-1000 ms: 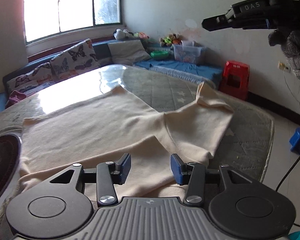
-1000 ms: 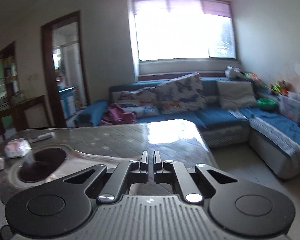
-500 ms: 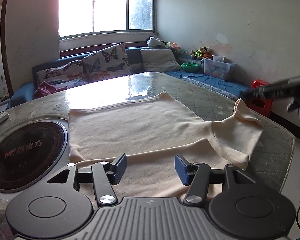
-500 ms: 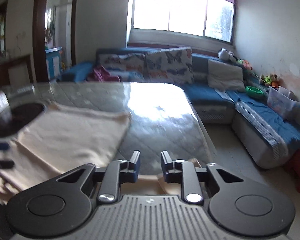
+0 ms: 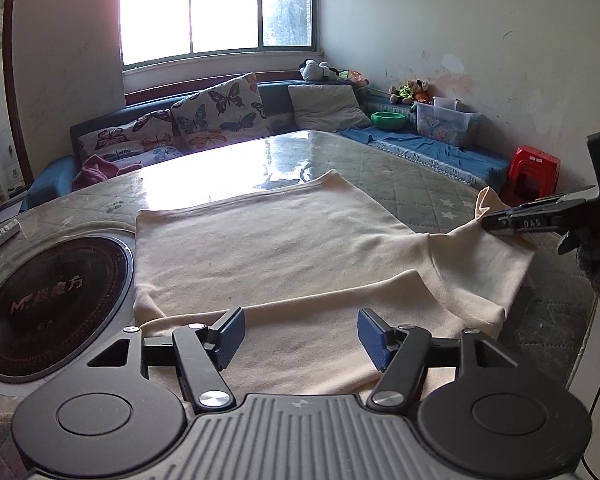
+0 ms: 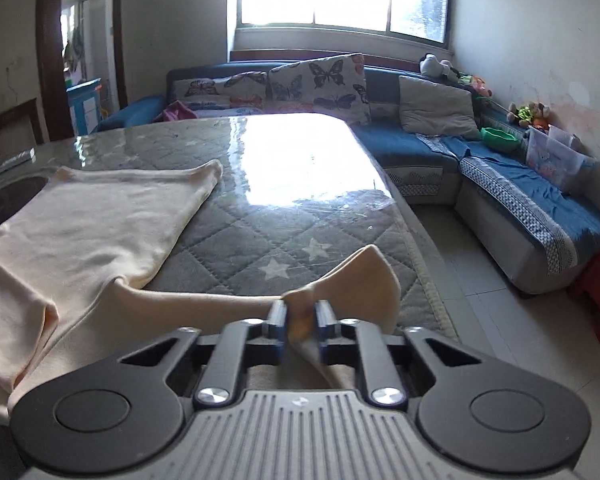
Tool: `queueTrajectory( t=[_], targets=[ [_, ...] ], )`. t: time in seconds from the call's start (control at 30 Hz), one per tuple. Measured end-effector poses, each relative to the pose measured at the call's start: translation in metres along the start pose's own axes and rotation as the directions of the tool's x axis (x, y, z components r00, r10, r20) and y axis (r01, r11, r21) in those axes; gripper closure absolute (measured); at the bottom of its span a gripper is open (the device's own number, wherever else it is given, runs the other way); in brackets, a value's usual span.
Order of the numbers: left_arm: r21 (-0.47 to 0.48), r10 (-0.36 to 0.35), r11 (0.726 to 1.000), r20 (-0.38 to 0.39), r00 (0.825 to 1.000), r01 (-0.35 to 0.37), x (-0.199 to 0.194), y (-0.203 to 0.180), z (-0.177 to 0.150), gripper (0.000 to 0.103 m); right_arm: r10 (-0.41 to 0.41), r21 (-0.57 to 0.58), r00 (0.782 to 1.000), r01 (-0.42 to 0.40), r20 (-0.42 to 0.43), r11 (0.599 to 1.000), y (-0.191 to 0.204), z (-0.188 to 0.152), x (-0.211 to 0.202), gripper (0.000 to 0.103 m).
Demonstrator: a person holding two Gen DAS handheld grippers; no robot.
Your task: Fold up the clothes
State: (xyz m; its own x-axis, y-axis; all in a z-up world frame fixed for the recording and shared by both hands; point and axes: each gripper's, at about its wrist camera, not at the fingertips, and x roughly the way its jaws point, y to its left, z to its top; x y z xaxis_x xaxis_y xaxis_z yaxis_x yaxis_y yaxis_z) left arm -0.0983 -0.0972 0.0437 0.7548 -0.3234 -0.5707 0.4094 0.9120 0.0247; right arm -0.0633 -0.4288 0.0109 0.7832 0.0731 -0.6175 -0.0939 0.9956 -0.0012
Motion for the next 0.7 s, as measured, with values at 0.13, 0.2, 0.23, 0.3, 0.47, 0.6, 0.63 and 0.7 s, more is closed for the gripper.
queueTrajectory(
  t=[0.13,0.2,0.23,0.3,0.47,0.6,0.63,0.7],
  targets=[
    [-0.008,0.010,1.000,0.009,1.000,-0.010,-0.003,0.003,0.001,0.037,0.031,0.068,0.999,-0.034,0.041,0.997,-0.012,0.011,-0.018,0.098],
    [-0.015,0.022,1.000,0.015,1.000,-0.022,-0.005,0.007,0.000,0.037,0.056,0.087,0.996,-0.062,0.070,0.994,-0.014,0.017,-0.031,0.099],
    [-0.022,0.028,0.999,0.019,0.999,-0.027,-0.007,0.010,0.000,0.037,0.068,0.091,0.994,-0.076,0.086,0.993,-0.014,0.021,-0.038,0.099],
    [-0.039,0.041,0.998,0.029,0.999,-0.040,-0.011,0.017,0.000,0.037,0.110,0.092,0.984,-0.124,0.139,0.988,-0.011,0.037,-0.062,0.099],
    [-0.083,0.080,0.994,0.064,0.995,-0.074,-0.027,0.036,-0.005,0.036,0.218,0.039,0.953,-0.231,0.210,0.972,0.014,0.069,-0.098,0.099],
    [-0.113,0.112,0.988,0.095,0.989,-0.101,-0.043,0.052,-0.011,0.035,0.327,-0.043,0.918,-0.326,0.225,0.945,0.052,0.090,-0.112,0.099],
    [-0.120,0.120,0.987,0.100,0.988,-0.108,-0.046,0.056,-0.012,0.035,0.354,-0.068,0.908,-0.347,0.223,0.935,0.064,0.094,-0.114,0.099],
    [-0.136,0.134,0.983,0.106,0.985,-0.119,-0.051,0.063,-0.016,0.034,0.400,-0.116,0.891,-0.384,0.216,0.916,0.086,0.101,-0.116,0.099]
  ],
)
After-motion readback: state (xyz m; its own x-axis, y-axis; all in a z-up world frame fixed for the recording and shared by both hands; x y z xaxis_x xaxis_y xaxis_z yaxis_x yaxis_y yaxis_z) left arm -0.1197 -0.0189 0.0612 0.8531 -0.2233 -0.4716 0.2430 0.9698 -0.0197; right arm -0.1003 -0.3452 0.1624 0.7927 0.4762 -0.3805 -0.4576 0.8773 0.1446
